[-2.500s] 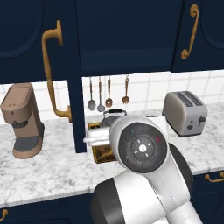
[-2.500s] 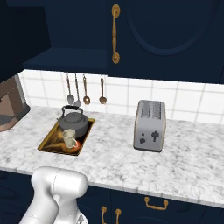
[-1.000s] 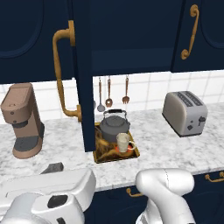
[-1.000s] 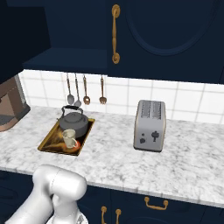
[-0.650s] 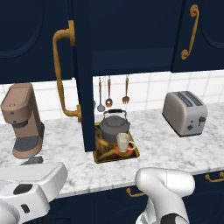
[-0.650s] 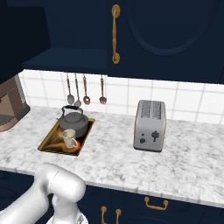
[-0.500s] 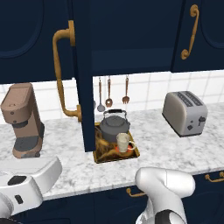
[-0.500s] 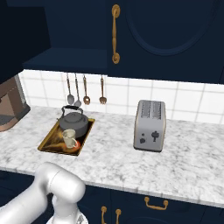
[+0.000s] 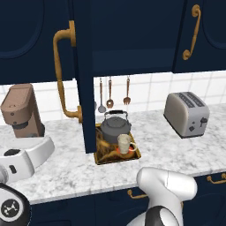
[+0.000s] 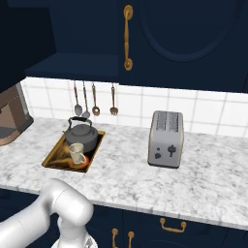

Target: Pick the kettle from the counter and place it on the tray. Then pick the mug from the cabinet and place it on the tray. Then close the cabinet doors.

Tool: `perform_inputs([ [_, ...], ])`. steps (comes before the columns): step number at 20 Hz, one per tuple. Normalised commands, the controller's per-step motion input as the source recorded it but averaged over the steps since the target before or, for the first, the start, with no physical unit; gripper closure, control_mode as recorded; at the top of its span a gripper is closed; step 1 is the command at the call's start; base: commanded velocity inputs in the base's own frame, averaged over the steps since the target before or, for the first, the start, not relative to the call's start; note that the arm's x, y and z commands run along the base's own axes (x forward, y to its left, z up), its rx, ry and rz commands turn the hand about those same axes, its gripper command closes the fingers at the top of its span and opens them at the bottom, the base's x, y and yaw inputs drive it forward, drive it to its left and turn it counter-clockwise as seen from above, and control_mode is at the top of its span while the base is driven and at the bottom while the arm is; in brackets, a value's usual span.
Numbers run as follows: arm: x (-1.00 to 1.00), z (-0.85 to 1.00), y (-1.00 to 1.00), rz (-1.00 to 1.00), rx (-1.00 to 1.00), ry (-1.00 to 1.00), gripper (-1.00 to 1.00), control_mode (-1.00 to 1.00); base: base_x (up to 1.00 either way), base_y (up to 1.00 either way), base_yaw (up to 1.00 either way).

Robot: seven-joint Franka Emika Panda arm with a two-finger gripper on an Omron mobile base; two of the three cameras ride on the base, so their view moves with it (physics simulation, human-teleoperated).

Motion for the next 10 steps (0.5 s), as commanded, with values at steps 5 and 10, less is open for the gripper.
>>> perform_inputs([
  [5, 0.51, 0.00, -0.01, 0.00, 0.00, -0.08, 1.00, -1.00, 0.00, 0.00, 0.00],
  [10, 0.46, 0.00, -0.11, 0.00, 0.00, -0.05, 1.00, -1.00, 0.00, 0.00, 0.00],
])
